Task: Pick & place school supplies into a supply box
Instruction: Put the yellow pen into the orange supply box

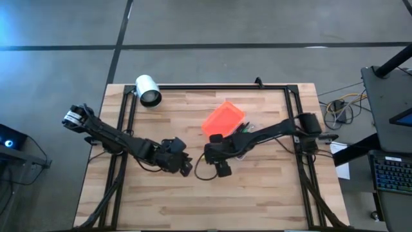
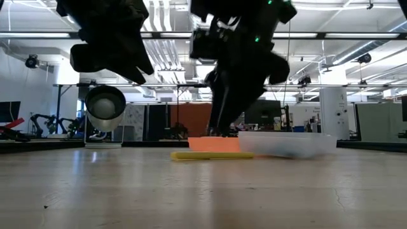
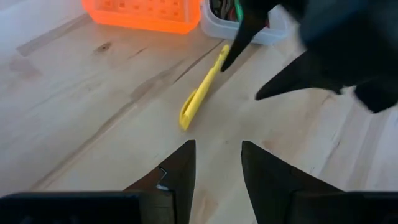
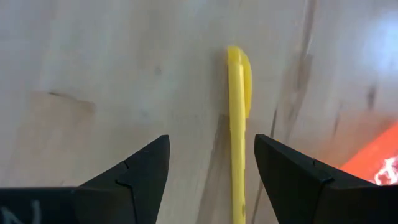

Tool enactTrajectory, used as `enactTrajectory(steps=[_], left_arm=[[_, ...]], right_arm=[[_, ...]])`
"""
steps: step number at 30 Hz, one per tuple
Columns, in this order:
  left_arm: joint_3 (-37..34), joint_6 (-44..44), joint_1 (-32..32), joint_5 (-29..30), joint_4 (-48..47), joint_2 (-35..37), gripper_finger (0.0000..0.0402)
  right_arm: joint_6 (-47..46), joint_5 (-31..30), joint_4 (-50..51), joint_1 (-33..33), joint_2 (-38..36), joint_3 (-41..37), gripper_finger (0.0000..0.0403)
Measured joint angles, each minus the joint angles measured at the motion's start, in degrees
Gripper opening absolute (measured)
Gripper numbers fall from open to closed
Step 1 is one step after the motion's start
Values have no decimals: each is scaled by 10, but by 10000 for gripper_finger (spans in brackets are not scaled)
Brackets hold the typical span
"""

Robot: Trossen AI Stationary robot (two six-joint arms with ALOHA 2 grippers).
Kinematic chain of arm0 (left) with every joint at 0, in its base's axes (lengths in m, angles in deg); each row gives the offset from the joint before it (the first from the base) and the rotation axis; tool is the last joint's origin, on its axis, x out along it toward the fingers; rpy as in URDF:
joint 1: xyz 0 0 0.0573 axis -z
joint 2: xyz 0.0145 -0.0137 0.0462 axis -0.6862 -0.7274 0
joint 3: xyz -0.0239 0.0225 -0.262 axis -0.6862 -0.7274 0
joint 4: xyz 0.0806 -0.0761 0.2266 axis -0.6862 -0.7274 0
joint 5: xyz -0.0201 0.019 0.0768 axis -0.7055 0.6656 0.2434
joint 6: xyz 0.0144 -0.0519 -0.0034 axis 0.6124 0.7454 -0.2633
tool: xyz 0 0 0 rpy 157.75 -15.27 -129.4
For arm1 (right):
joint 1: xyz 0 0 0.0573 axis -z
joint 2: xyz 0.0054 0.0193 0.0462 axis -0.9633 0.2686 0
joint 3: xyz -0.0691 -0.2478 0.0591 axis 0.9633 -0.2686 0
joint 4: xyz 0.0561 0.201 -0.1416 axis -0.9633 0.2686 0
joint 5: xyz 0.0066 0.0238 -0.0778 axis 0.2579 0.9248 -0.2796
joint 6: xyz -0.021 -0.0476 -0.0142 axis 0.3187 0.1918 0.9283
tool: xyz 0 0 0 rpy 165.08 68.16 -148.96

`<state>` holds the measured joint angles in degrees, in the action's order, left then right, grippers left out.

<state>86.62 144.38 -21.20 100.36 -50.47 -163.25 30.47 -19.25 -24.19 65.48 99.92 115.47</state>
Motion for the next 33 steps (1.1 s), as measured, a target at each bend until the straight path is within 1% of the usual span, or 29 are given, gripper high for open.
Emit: enactTrajectory(steps=[7,11,16,23,27,30,33], left_arm=[[0,11,11,13,3,0,112],[0,22,19,13,3,0,112],[0,30,30,20,3,0,112],[0,30,32,30,3,0,112],[0,31,32,38,3,0,112],[0,32,32,43,3,0,112],[0,36,32,43,3,0,112]], right_arm=[[4,2,30,23,66,36,222],[3,28,31,40,80,38,207],[-8,56,25,56,80,28,164],[9,47,24,62,80,26,79],[6,44,23,62,80,24,38],[5,45,24,62,79,23,19],[-13,67,36,61,67,25,18]])
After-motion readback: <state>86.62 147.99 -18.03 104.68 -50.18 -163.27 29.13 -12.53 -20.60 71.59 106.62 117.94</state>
